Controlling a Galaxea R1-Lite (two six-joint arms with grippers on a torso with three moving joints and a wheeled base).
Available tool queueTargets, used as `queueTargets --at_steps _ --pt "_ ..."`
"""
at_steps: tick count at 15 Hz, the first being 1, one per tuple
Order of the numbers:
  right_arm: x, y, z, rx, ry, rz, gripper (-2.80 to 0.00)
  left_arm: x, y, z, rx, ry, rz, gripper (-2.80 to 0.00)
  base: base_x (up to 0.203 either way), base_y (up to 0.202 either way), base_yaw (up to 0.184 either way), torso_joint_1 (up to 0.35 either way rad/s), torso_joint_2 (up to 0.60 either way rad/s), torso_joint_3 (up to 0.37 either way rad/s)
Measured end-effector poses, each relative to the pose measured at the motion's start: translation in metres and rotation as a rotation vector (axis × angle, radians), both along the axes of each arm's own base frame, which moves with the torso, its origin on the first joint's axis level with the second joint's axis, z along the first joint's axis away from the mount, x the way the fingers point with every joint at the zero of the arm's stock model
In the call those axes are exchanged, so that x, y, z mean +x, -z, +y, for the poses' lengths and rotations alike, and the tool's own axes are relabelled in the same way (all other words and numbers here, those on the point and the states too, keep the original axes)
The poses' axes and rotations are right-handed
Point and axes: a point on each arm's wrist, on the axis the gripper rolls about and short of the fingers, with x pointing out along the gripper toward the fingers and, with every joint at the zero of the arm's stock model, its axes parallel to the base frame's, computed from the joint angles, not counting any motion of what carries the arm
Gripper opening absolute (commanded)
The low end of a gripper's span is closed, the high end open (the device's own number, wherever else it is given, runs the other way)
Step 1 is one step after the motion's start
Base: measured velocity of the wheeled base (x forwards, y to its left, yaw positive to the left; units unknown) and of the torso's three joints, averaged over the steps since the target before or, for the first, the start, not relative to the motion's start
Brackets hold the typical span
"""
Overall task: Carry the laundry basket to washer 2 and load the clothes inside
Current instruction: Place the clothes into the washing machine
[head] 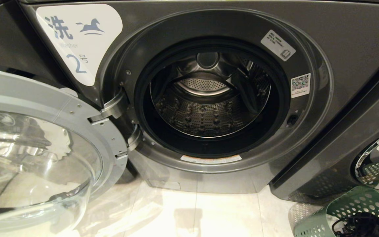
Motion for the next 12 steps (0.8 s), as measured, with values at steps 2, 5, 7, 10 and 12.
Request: queueTargets --at_steps 2,5,7,10,12 --pt "-0.0003 0.0002 0.0003 0.009 0.0 0.001 0.0 0.0 0.0 0.0 0.0 0.0 0.0 -2.8 0.0 0.0 0.0 0.0 0.0 0.0" --pt "-0.0006 0.0003 0.0007 0.015 0.0 0.006 0.0 0.0 0.0 0.0 0.0 0.0 0.0 -2.8 0.0 0.0 0.0 0.0 0.0 0.0" --pt "-0.0008 0.0003 0.0008 0.018 0.0 0.008 0.0 0.0 0.0 0.0 0.0 0.0 0.0 -2.8 0.0 0.0 0.0 0.0 0.0 0.0" --pt "-0.0016 0.0005 0.0006 0.021 0.005 0.014 -2.8 0.0 0.0 0.0 0.0 0.0 0.0 -2.8 0.0 0.0 0.0 0.0 0.0 0.0" --pt "-0.0029 0.0006 0.0004 0.032 0.02 0.022 -2.8 0.0 0.0 0.0 0.0 0.0 0.0 -2.8 0.0 0.0 0.0 0.0 0.0 0.0"
